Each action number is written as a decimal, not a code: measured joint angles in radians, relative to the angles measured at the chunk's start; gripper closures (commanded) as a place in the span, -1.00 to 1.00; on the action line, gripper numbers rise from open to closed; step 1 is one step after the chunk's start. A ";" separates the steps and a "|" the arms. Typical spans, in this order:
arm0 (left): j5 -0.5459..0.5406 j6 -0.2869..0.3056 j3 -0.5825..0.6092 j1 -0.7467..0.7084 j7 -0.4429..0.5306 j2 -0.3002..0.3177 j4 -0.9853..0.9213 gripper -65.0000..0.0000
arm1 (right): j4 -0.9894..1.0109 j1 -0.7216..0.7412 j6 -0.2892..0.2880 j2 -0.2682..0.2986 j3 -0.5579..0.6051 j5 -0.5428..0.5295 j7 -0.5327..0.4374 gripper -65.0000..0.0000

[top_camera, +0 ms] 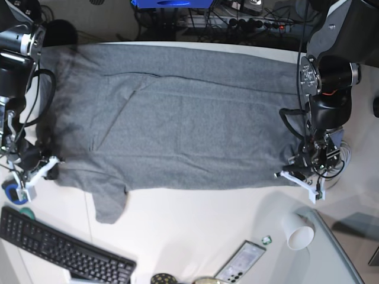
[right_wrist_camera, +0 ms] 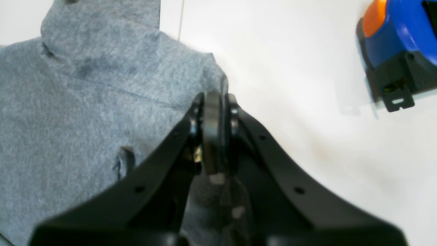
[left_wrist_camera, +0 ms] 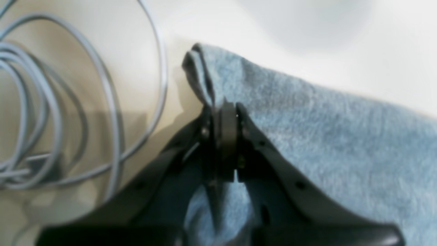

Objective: Layout the t-shirt on the table in an organized manner, then fold the t-shirt properly
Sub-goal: 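Lift the hem corners with both grippers and fold toward the collar edge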

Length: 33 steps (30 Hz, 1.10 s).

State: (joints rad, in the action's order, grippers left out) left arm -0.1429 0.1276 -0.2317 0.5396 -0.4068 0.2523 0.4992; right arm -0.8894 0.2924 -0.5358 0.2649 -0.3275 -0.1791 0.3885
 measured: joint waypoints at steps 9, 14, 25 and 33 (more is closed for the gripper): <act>-0.013 0.004 0.004 -0.236 -0.250 0.000 0.595 1.00 | -0.179 -0.080 -0.003 -0.003 0.002 0.001 0.005 0.94; -0.014 0.004 -0.003 -0.406 -0.309 -0.012 0.845 1.00 | -0.335 -0.167 -0.003 -0.023 -0.002 0.004 0.082 0.94; -0.014 0.004 -0.006 -0.693 -0.315 -0.014 1.084 1.00 | -0.589 -0.329 -0.050 -0.100 -0.137 -0.004 0.317 0.94; -0.007 0.005 0.007 -0.734 -0.308 0.010 1.015 1.00 | -0.536 -0.380 -0.067 -0.101 -0.169 -0.002 0.349 0.92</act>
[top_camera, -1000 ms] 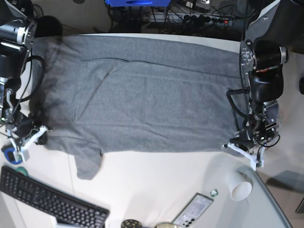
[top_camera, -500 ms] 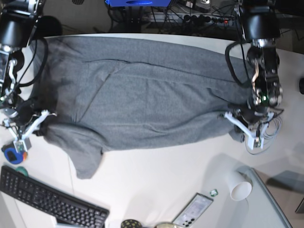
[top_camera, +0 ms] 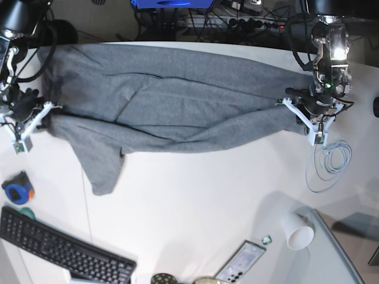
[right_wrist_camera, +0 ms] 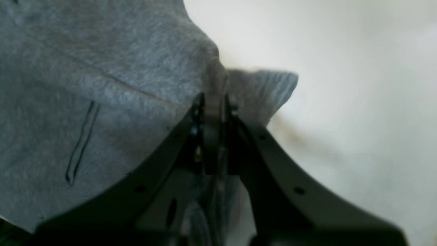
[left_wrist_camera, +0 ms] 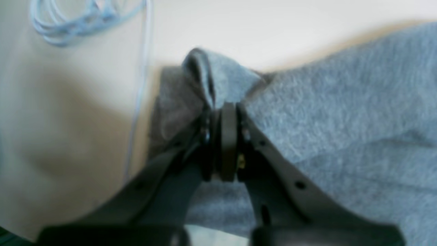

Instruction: Layout the t-shirt on the table in an organized manner, then fold the t-shirt properly

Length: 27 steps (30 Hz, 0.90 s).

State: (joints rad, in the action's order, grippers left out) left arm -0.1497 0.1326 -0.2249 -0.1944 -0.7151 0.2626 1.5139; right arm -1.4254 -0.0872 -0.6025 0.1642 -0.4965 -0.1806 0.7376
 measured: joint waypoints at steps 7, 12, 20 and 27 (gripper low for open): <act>0.003 0.002 0.064 -0.006 -0.003 -0.012 -0.032 1.00 | 0.058 0.000 0.000 -0.002 -0.005 0.002 0.064 0.52; 0.004 -0.002 0.060 -0.006 0.000 -0.007 -0.016 1.00 | 0.021 0.003 0.000 -0.002 -0.005 -0.002 0.058 0.22; 0.185 -0.004 0.057 -0.045 -0.002 -0.047 0.058 0.33 | 0.017 0.010 0.000 0.000 -0.003 0.000 0.098 0.21; 0.220 0.000 0.042 -0.108 0.003 -0.053 0.183 -0.44 | 0.017 0.025 0.000 -0.001 -0.001 -0.003 0.104 0.20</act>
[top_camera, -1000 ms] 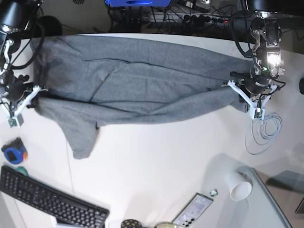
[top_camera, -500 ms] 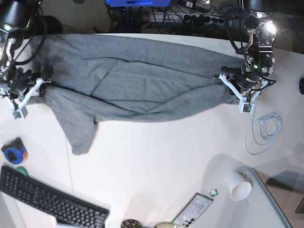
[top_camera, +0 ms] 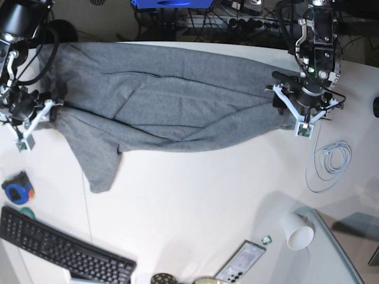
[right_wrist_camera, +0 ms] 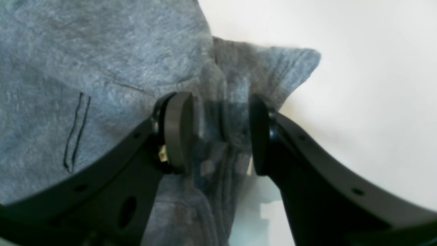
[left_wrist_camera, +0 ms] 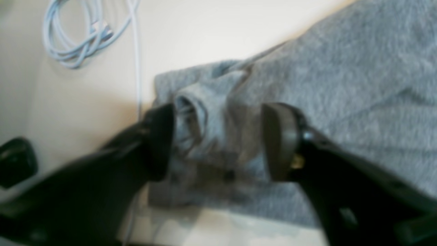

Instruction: Layout the t-shirt on the table in an organized manner, then fold the t-shirt properly

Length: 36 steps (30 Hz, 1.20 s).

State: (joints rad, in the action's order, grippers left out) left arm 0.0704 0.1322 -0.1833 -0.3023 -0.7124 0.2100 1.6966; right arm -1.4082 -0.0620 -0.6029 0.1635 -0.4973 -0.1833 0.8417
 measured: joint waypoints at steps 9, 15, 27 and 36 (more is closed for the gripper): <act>-0.171 0.000 -0.192 0.041 -0.002 -0.051 0.042 -0.52 | -0.045 0.006 0.000 0.001 0.000 0.003 -0.005 -0.02; -0.238 -0.001 -0.164 0.122 -0.010 -0.024 -0.142 -0.52 | -0.078 0.011 0.000 0.000 0.000 0.003 -0.006 -0.02; -0.244 -0.001 -0.138 0.167 0.005 -0.025 -0.246 0.01 | -0.078 0.011 0.000 0.001 0.000 0.003 -0.004 -0.01; -0.247 0.000 -0.136 0.180 0.004 -0.040 -0.240 1.00 | -0.077 0.015 0.000 -0.001 0.000 0.004 -0.008 -0.03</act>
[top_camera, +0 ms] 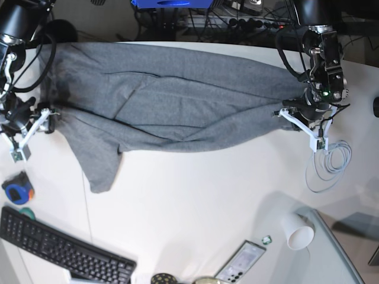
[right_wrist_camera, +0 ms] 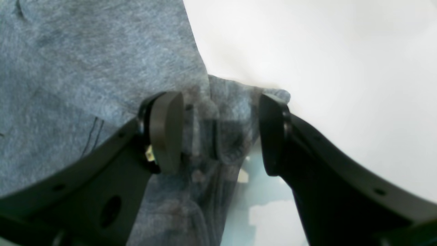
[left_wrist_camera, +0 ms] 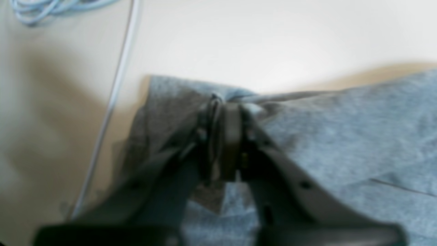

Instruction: Layout the t-shirt on the table in an organized manner, then fold the t-shirt properly

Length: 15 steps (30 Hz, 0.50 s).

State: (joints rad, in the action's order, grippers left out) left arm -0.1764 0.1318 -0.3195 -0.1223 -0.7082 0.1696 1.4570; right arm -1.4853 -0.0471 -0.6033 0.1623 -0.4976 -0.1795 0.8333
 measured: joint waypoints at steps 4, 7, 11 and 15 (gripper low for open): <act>0.000 0.000 0.000 -0.007 -0.002 0.000 0.026 1.00 | 0.049 0.076 0.000 0.008 0.011 0.000 -0.028 -0.13; 0.000 0.000 0.003 -0.007 -0.004 0.000 0.042 1.00 | 0.192 0.190 -0.001 0.033 0.072 -0.006 -0.048 -0.32; 0.000 0.000 0.006 -0.005 -0.004 0.002 0.053 1.00 | 0.435 0.319 -0.006 0.079 0.159 -0.004 -0.048 -0.44; -0.001 0.000 0.006 -0.006 -0.004 0.002 0.053 1.00 | 0.549 0.341 -0.005 0.106 0.235 0.002 -0.109 -0.44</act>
State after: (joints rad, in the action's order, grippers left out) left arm -0.1772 0.1318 -0.3130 -0.1280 -0.7120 0.1719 1.5101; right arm -0.9367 0.2935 -0.6083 0.2684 -0.2630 -0.1772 0.7238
